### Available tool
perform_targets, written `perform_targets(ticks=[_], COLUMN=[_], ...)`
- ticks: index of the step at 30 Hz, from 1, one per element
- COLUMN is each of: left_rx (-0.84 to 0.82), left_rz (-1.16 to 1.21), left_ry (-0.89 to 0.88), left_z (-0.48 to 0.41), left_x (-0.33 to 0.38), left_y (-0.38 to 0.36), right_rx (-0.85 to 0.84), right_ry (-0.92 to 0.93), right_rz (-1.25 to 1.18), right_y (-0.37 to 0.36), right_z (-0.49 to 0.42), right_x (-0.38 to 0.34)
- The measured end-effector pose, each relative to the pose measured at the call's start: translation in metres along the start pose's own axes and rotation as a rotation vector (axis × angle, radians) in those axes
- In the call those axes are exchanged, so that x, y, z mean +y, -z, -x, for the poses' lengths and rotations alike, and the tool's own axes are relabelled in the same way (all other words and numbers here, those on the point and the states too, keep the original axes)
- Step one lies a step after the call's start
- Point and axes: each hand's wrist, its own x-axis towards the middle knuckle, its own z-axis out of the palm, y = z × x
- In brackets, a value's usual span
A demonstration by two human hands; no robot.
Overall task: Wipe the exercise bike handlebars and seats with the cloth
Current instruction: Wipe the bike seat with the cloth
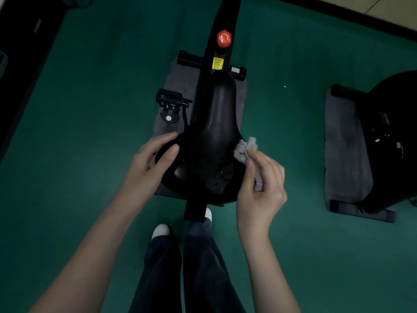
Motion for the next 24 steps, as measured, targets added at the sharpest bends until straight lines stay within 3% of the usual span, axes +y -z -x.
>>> perform_targets(ticks=[2, 8, 13, 18, 20, 24], left_rx=[-0.049, -0.189, -0.185, -0.178, -0.179, -0.163], left_rz=[-0.055, -0.207, -0.237, -0.208, -0.206, -0.192], left_ry=[0.034, 0.009, -0.091, -0.111, -0.110, -0.109], left_z=[0.008, 0.020, 0.015, 0.012, 0.011, 0.012], left_x=[-0.005, -0.020, -0.024, -0.026, -0.027, -0.029], left_y=[0.009, 0.018, 0.019, 0.021, 0.022, 0.021], right_rx=[0.010, 0.145, -0.147, -0.216, -0.153, 0.046], right_ry=[0.012, -0.238, 0.069, 0.235, 0.186, -0.085], right_rz=[0.016, 0.003, 0.156, 0.109, 0.153, 0.181], right_y=[0.002, -0.010, -0.025, 0.001, 0.004, -0.019], right_z=[0.008, 0.003, 0.004, 0.028, 0.026, 0.008], right_x=[-0.002, -0.026, -0.048, -0.032, -0.028, -0.044])
